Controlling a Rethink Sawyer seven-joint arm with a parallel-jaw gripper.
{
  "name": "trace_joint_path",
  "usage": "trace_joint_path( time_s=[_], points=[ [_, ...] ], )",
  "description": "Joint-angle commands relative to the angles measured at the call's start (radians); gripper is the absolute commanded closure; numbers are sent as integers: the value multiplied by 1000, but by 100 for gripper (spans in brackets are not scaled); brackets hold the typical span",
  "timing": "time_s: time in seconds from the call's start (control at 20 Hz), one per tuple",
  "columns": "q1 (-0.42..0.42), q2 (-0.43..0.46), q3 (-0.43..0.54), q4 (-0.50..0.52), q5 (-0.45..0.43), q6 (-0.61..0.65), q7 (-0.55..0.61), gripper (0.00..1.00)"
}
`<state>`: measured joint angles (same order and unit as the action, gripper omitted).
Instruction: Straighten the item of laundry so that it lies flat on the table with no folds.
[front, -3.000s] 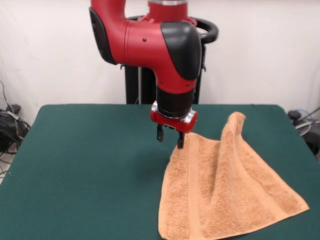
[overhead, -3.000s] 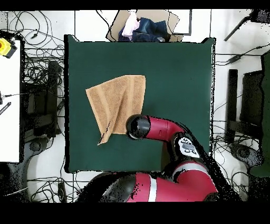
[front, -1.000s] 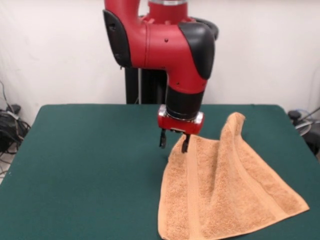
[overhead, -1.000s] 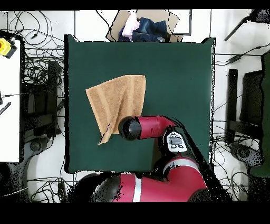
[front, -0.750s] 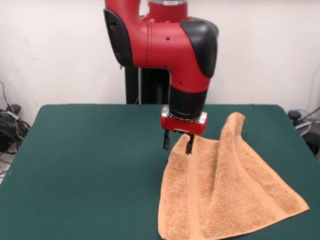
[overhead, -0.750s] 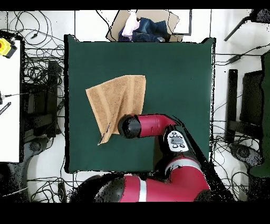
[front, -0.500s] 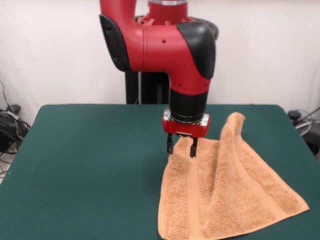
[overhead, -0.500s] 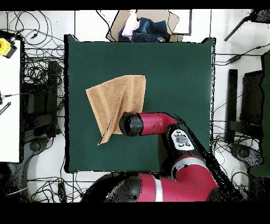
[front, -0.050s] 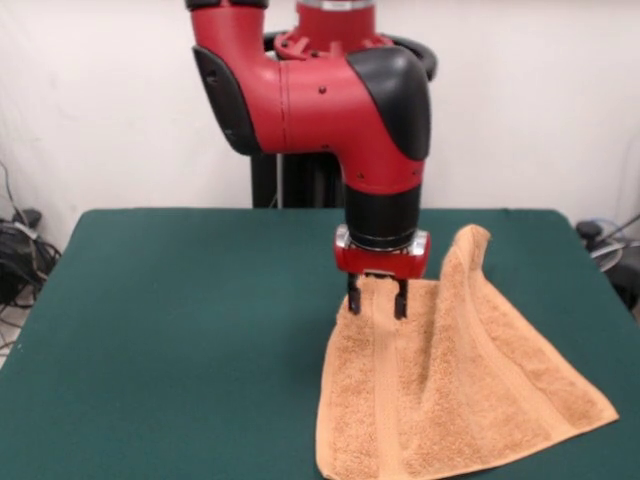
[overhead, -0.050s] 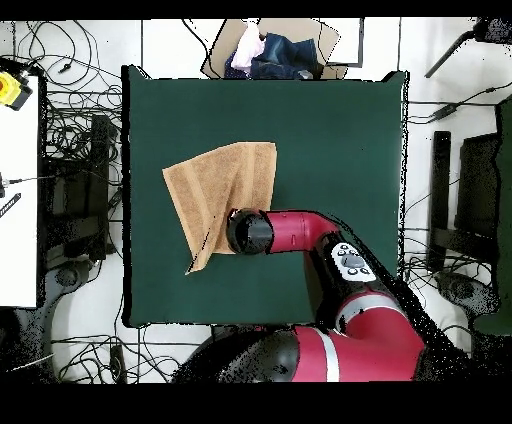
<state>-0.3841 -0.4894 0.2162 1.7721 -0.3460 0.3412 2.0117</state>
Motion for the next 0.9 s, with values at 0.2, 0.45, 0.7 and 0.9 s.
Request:
trace_joint_path(
  time_s=[0.2,0.45,0.7,0.9],
  points=[
    [-8,29,108,35,73,142,33,0],
    [-17,34,117,35,105,218,19,0],
    [-11,34,109,27,103,229,16,0],
    [-8,35,107,23,99,232,21,0]
  ],
)
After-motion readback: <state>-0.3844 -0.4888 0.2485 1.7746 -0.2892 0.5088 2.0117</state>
